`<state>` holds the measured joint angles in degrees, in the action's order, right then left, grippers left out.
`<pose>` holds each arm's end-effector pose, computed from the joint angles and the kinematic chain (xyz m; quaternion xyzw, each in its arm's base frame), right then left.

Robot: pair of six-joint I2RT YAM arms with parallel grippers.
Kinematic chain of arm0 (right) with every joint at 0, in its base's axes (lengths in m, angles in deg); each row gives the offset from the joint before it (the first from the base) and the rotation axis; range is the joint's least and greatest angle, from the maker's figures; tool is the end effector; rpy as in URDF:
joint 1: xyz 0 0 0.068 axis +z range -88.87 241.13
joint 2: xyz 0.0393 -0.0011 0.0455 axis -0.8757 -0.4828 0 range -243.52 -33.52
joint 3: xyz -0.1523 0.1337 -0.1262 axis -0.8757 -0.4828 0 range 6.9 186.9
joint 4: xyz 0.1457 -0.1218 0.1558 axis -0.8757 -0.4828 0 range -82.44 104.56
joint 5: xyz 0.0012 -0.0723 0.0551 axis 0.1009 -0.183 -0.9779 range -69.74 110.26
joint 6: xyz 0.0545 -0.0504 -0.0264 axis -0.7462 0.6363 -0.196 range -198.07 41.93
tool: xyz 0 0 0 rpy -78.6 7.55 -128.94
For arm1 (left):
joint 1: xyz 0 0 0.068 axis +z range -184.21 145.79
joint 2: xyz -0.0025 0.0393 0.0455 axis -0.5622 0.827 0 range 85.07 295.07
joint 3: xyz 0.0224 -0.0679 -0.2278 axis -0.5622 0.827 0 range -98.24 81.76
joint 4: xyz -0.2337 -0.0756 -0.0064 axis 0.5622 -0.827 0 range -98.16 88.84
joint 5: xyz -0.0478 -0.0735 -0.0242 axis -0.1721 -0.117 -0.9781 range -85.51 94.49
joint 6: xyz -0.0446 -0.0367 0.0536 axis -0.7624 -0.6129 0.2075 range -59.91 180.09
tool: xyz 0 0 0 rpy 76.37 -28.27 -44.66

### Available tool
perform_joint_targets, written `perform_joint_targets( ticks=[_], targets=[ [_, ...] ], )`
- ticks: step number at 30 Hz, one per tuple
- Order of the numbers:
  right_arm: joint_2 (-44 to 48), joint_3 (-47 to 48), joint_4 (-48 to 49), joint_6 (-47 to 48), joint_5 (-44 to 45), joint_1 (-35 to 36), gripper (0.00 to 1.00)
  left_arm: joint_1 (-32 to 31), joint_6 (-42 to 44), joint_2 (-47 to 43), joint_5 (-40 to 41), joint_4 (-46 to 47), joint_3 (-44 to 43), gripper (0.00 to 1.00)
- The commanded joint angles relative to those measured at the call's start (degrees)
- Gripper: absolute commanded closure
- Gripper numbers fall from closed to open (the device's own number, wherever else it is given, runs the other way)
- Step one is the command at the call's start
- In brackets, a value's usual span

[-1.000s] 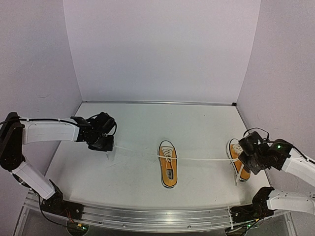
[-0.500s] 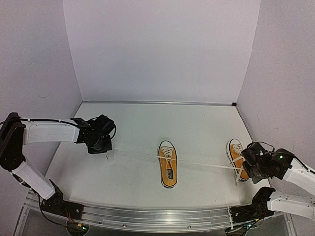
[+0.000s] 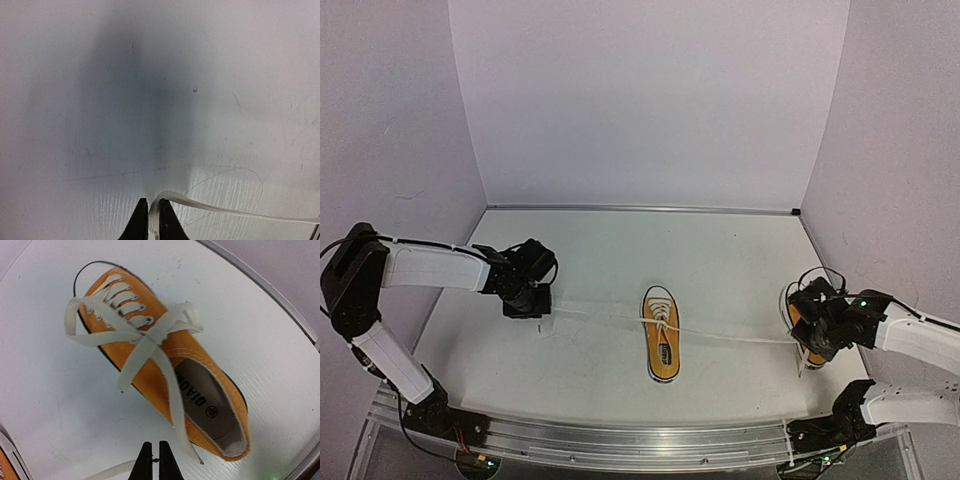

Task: Tie the shoes

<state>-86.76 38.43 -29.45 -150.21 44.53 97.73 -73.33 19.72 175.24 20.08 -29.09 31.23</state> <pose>0.1554 0.0808 0.1444 0.3338 0.8967 0.0474 0.2868 0.2348 -0.1674 0.1142 -0.0370 0.9715 -0.0208 0.2333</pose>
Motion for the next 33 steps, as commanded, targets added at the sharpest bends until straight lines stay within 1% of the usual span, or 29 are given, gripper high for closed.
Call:
perform_joint_targets(
  ticks=[1,3,5,6,8,10,12,14,16,20,22,24,25,29,31,33],
  targets=[
    [-3.6,2.1,8.1,10.3,-4.5,-0.3,0.86,0.4,6.0,0.1,-5.0,3.5,-0.2,0.86],
    [-4.1,2.0,9.4,11.1,-5.4,-0.3,0.65,0.5,7.2,0.1,-6.3,3.6,-0.2,0.82],
    [-3.9,2.0,10.2,11.8,-5.8,-0.3,0.4,0.5,8.5,0.0,-7.4,3.7,-0.1,0.73],
    [-3.5,2.1,10.7,12.3,-6.0,-0.3,0.29,0.5,8.9,-0.3,-7.7,3.7,-0.1,0.67],
    [-2.4,2.3,11.9,14.7,-6.4,-0.3,0.13,0.5,10.0,-1.3,-8.0,4.0,0.2,0.56],
    [-1.1,2.7,14.3,19.2,-7.4,-0.3,0.03,0.5,13.2,-3.3,-9.5,5.1,0.5,0.42],
    [-0.1,3.6,17.6,25.9,-10.1,-0.3,0.02,0.5,17.9,-5.6,-12.8,7.6,1.4,0.29],
    [-0.2,4.9,20.3,31.1,-13.4,-0.3,0.02,0.4,22.8,-8.5,-17.3,11.4,2.2,0.21],
    [-0.7,6.4,22.1,35.2,-16.8,-0.3,0.02,0.5,26.1,-11.0,-20.7,15.8,3.4,0.17],
    [-0.7,7.5,23.8,37.6,-18.1,-0.3,0.02,-0.4,36.1,-14.5,-23.8,27.3,8.0,0.12],
    [-0.8,7.9,24.0,37.8,-17.5,-0.3,0.02,-1.1,42.5,-14.3,-26.1,32.2,8.8,0.12],
    [-1.1,8.5,24.1,38.6,-17.8,-0.3,0.02,-1.5,48.8,-12.2,-28.9,32.5,7.5,0.14],
    [-1.3,8.8,24.2,39.4,-18.7,-0.3,0.02,-1.8,51.6,-10.0,-30.2,30.6,5.5,0.16],
    [-1.6,10.1,24.4,42.0,-23.2,-0.3,0.02,-5.7,69.1,-0.1,-32.3,19.3,-3.7,0.22],
    [-0.9,10.0,24.5,42.5,-24.3,-0.3,0.02,-7.9,74.8,4.7,-30.9,15.8,-7.9,0.27],
    [0.1,9.5,24.9,42.6,-26.1,-0.3,0.02,-9.2,78.1,9.2,-30.6,14.0,-11.4,0.3]
  ],
)
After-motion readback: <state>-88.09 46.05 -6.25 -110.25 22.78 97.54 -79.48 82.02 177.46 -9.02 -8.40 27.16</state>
